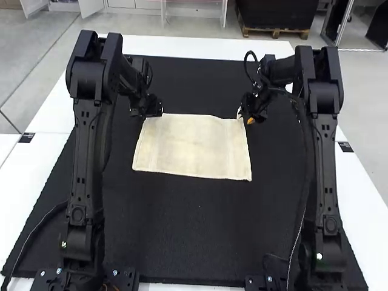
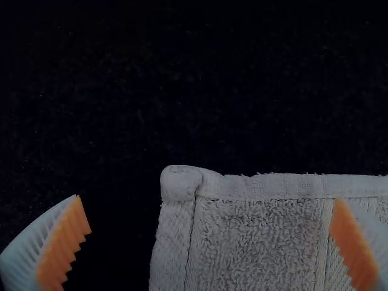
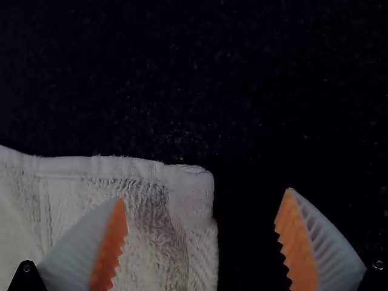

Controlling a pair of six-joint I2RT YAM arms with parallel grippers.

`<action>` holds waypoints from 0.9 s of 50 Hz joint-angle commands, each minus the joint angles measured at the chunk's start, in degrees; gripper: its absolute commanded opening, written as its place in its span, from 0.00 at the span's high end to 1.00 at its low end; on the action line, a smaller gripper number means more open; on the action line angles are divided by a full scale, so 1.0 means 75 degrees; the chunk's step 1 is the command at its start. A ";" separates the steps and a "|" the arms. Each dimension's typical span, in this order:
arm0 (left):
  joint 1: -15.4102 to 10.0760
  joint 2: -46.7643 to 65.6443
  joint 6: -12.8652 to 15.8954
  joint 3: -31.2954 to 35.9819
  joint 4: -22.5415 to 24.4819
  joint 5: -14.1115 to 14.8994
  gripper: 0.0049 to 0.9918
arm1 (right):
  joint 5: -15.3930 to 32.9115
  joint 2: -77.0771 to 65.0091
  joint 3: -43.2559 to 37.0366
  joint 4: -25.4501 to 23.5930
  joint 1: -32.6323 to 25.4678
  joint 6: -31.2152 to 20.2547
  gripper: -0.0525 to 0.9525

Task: Fold the towel.

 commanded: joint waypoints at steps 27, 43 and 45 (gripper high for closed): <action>-0.0890 -0.1236 0.0119 -0.1716 -0.0381 0.0088 0.17 | -0.0293 -0.1687 -0.2492 0.0127 0.0611 0.1395 0.61; -0.0187 -0.1306 -0.0057 -0.1774 0.0100 0.0158 0.17 | -0.0386 -0.1711 -0.2410 0.0642 0.0494 0.1125 0.68; -0.0094 -0.1306 -0.0057 -0.1774 0.0100 0.0158 0.25 | -0.0421 -0.1722 -0.2398 0.0666 0.0424 0.1113 0.76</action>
